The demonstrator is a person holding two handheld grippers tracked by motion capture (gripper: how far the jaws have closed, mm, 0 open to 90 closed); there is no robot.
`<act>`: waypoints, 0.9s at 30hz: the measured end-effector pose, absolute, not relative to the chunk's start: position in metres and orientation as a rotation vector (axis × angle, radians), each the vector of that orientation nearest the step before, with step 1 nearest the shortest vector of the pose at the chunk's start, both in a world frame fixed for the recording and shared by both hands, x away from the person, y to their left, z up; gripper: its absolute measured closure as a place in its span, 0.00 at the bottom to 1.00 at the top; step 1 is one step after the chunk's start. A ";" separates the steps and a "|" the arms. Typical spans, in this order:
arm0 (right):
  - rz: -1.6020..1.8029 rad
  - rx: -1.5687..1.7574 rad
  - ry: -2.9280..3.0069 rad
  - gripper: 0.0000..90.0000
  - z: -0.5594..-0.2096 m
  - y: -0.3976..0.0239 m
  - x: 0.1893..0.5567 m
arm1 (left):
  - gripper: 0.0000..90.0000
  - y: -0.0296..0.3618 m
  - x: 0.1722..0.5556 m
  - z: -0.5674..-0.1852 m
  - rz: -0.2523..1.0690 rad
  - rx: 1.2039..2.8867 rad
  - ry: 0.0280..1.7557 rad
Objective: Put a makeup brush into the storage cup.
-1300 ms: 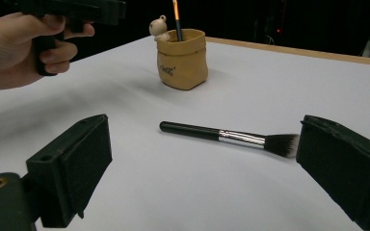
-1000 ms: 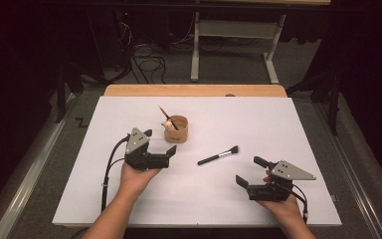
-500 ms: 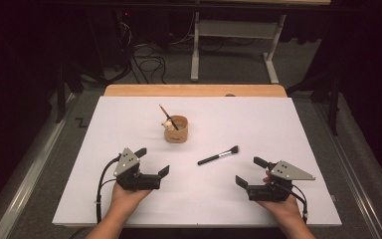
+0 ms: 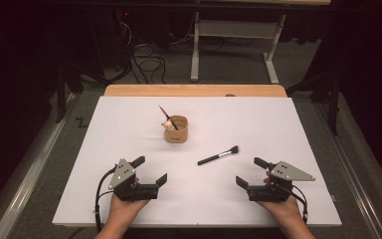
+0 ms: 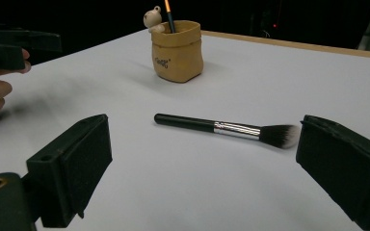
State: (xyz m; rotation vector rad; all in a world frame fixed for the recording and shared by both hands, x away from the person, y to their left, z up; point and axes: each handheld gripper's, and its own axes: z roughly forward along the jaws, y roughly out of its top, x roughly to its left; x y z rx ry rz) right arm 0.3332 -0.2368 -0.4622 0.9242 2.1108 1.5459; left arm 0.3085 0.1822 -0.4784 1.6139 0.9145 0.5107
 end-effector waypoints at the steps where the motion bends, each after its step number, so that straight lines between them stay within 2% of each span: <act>1: 1.545 0.929 2.111 0.07 -0.462 -0.237 0.333 | 0.03 0.182 0.308 -0.478 0.514 1.614 0.913; 4: 1.544 0.933 2.108 0.06 -0.463 -0.237 0.334 | 0.03 0.184 0.308 -0.477 0.504 1.603 0.917; 7: 1.548 0.933 2.095 0.00 -0.463 -0.237 0.334 | 0.03 0.184 0.308 -0.477 0.500 1.597 0.917; 18: 1.540 0.918 2.081 0.00 -0.455 -0.240 0.336 | 0.03 0.179 0.310 -0.474 0.502 1.628 0.897; 27: 1.498 0.921 2.087 0.00 -0.453 -0.250 0.335 | 0.07 0.172 0.317 -0.466 0.483 1.681 0.868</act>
